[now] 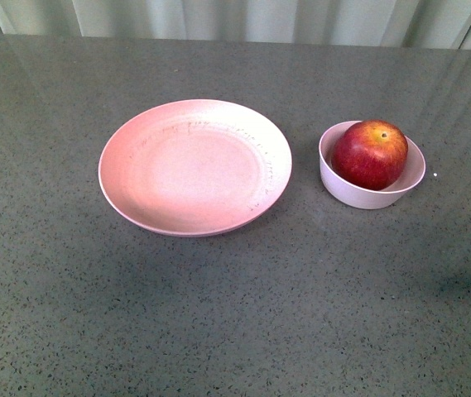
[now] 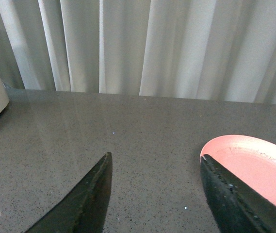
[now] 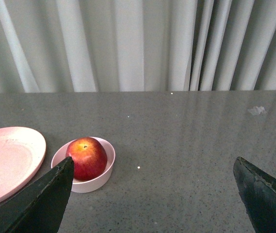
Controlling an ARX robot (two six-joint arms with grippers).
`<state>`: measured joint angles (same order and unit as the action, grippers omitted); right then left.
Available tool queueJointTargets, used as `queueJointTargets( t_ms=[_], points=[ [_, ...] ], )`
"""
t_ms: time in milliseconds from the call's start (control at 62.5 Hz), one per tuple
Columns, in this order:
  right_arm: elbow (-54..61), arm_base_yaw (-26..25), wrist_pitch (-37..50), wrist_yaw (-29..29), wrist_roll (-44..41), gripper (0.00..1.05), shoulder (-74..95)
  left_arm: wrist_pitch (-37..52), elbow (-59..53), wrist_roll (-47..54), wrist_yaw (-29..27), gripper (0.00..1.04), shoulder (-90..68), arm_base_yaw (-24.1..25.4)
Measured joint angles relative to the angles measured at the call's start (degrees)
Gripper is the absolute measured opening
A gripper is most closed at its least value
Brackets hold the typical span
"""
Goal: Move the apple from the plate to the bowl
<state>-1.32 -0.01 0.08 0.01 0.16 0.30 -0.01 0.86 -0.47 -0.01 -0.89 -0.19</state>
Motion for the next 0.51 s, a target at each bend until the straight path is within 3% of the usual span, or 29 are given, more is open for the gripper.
queueJointTargets(
  t_ms=[192, 512],
  points=[
    [0.0, 0.0, 0.0, 0.0, 0.0, 0.96, 0.0, 0.0, 0.0, 0.2, 0.0, 0.98, 0.0, 0.0],
    [0.0, 0.0, 0.0, 0.0, 0.0, 0.96, 0.0, 0.0, 0.0, 0.2, 0.0, 0.96, 0.0, 0.0]
  ],
)
